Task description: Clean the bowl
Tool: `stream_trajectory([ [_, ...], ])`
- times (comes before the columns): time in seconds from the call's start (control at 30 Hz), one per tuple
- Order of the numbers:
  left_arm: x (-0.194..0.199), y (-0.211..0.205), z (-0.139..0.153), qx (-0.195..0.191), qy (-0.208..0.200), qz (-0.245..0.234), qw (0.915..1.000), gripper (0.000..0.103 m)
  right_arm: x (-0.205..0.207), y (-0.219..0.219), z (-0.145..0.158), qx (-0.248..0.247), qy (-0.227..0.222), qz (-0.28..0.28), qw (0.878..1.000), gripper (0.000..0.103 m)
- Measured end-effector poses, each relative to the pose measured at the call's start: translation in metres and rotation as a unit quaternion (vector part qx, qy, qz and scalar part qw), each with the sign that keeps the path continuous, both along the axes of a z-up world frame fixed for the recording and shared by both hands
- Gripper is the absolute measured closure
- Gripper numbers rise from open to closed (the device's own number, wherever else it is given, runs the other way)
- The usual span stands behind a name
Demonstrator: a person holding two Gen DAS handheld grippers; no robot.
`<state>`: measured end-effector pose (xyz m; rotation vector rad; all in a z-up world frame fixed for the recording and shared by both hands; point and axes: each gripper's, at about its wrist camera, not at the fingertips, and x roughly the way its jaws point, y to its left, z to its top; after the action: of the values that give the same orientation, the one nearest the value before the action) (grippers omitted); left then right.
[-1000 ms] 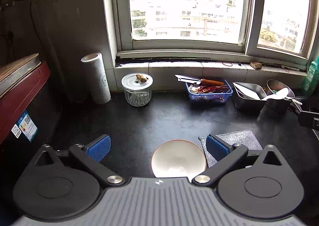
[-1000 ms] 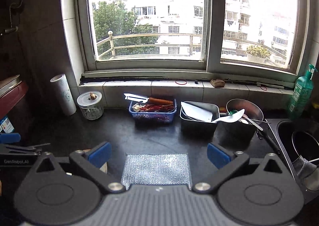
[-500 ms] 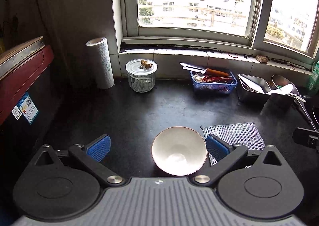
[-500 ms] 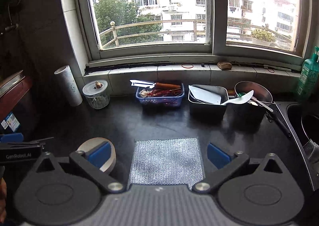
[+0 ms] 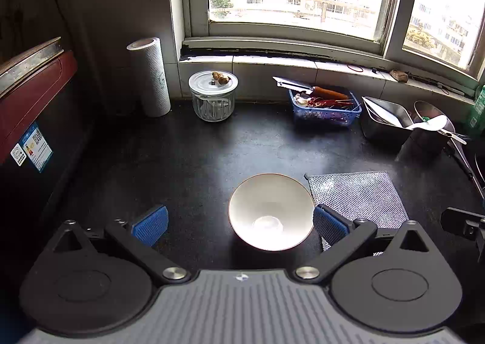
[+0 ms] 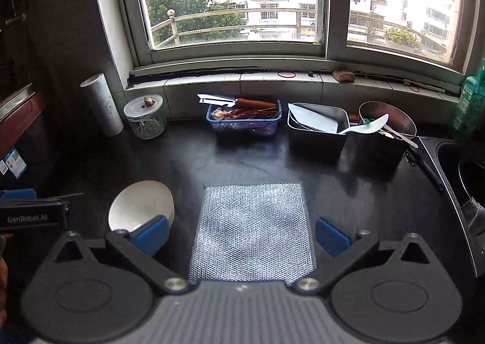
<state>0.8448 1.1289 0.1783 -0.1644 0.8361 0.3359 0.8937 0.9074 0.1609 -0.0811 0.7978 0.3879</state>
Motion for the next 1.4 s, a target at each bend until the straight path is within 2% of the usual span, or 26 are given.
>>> stream_trajectory([
  [0.47,-0.001,0.006,-0.011,-0.011,0.016,0.003,0.9998,0.000,0.001,0.009,-0.008,-0.017,0.013,0.012,1.000,0.000],
  [1.4,0.002,0.003,-0.017,-0.019,0.024,-0.009,0.9995,0.000,0.001,0.007,-0.015,-0.018,0.027,0.003,0.999,0.000],
])
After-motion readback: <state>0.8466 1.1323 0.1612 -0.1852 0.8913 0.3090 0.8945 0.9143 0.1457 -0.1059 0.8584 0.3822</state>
